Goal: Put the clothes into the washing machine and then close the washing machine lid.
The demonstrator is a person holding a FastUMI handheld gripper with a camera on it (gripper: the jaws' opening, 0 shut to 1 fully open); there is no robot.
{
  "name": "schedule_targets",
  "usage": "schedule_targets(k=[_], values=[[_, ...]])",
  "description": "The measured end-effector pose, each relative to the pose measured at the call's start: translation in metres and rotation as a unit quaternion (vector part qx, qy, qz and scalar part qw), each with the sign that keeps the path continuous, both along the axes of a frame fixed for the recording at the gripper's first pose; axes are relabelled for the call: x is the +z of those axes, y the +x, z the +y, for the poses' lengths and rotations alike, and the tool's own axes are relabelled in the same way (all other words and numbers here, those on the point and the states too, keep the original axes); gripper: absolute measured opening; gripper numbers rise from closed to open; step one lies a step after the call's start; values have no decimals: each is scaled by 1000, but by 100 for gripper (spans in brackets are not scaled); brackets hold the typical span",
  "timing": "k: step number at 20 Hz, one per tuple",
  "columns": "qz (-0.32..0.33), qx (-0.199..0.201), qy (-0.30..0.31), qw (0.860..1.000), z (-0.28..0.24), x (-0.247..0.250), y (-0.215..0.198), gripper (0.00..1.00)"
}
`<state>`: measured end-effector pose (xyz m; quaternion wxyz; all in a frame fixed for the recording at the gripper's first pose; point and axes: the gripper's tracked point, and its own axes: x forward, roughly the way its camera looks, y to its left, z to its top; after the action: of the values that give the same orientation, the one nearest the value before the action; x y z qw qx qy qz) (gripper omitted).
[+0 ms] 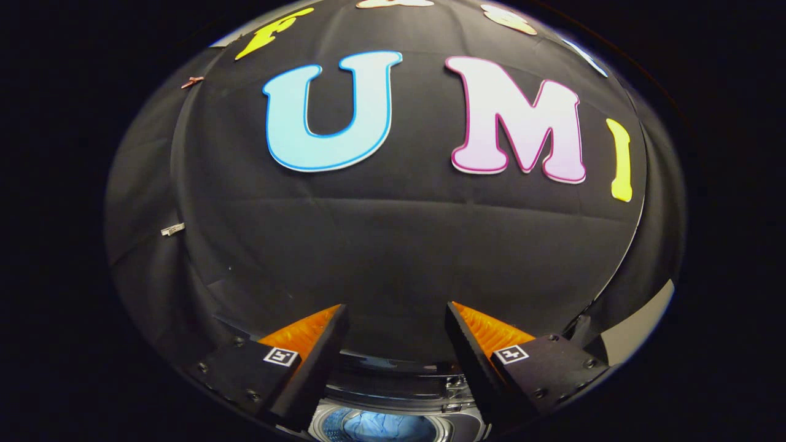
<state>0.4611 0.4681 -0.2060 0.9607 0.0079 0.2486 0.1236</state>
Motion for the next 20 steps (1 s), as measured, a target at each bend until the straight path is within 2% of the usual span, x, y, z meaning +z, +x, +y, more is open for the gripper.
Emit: schedule_targets(k=[2,5,11,20], values=[[9,12,37,999,9,-4,-2,100],[9,19,20,1000,8,-10,-4,100],[-54,-3,18,998,1,4,-35,100],[-97,-21,14,995,-9,9,-97,100]])
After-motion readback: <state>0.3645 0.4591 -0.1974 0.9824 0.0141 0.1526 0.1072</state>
